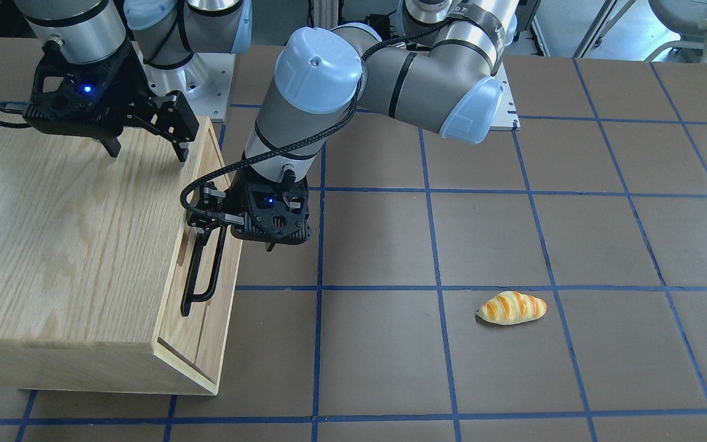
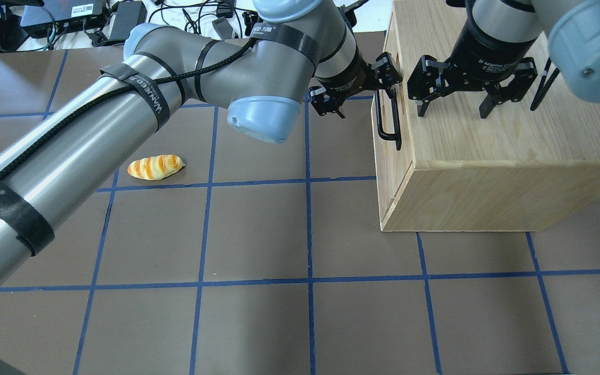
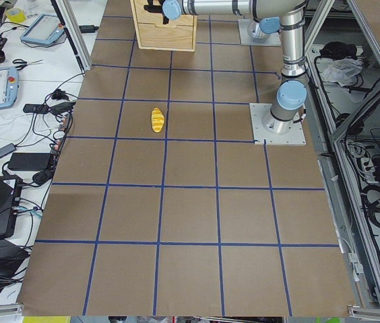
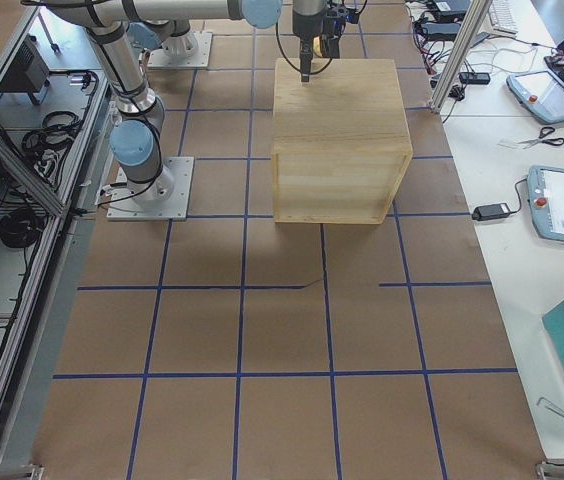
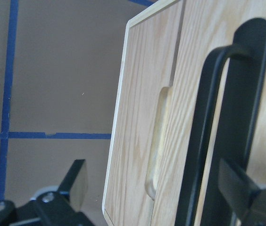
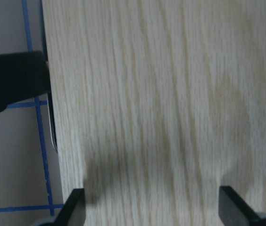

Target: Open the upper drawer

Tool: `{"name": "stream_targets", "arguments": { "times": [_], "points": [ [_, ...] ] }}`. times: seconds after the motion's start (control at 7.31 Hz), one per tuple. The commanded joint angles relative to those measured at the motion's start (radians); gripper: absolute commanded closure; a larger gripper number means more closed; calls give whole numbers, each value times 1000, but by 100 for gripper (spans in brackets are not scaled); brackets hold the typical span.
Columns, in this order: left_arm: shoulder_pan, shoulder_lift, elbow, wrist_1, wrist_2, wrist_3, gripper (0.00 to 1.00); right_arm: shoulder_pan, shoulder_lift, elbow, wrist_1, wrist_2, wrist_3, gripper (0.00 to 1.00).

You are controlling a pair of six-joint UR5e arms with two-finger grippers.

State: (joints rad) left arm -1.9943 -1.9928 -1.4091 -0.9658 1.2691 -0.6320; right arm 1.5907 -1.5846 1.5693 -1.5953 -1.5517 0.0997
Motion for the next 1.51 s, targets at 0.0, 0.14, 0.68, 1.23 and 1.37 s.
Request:
{"name": "stream_targets", "arguments": {
  "times": [0.0,0.14,0.68,1.23,1.37],
  "points": [
    [-1,-7,7,-2,1,-2,0,0,0,0,0,-1,0,0],
    [-1,-15,7,-2,3,6,0,0,0,0,0,-1,0,0],
    [-1,-23,2,-2,10,11,0,0,0,0,0,1,0,0],
    [-1,-35,4,-4,15,18,0,0,0,0,0,1,0,0],
    [-1,-38,7,-4,32,18,0,0,0,0,0,-1,0,0]
  ]
}}
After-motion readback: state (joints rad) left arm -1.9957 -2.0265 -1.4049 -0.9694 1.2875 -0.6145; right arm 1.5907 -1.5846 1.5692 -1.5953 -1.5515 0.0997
